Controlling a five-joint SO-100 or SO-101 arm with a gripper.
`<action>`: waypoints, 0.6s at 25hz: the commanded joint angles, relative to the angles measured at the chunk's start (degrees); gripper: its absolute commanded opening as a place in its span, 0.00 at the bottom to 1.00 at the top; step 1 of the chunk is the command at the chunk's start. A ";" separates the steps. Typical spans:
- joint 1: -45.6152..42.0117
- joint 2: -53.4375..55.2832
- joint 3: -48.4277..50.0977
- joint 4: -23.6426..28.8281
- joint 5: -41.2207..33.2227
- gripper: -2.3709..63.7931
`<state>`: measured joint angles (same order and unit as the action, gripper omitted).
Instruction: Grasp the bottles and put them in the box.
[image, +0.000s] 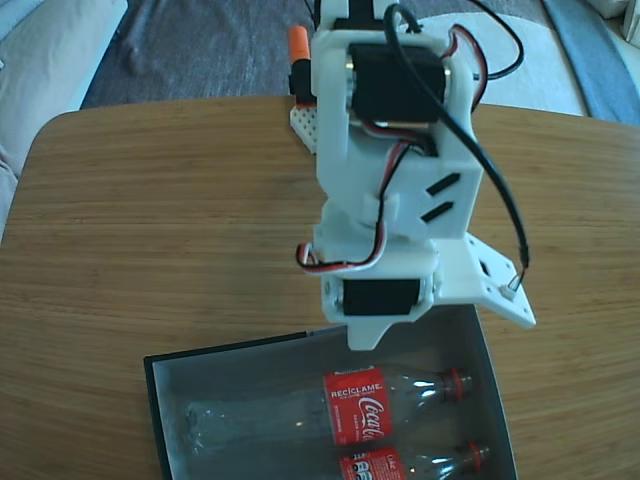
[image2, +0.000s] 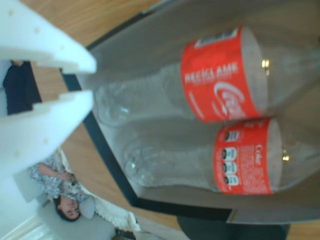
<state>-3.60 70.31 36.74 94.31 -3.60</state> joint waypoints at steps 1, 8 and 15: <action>0.70 7.38 2.81 3.43 -0.35 0.03; 2.64 16.44 14.06 0.00 -0.35 0.03; 3.16 27.07 29.36 -7.03 -0.44 0.03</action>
<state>-0.26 92.29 64.95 88.33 -3.78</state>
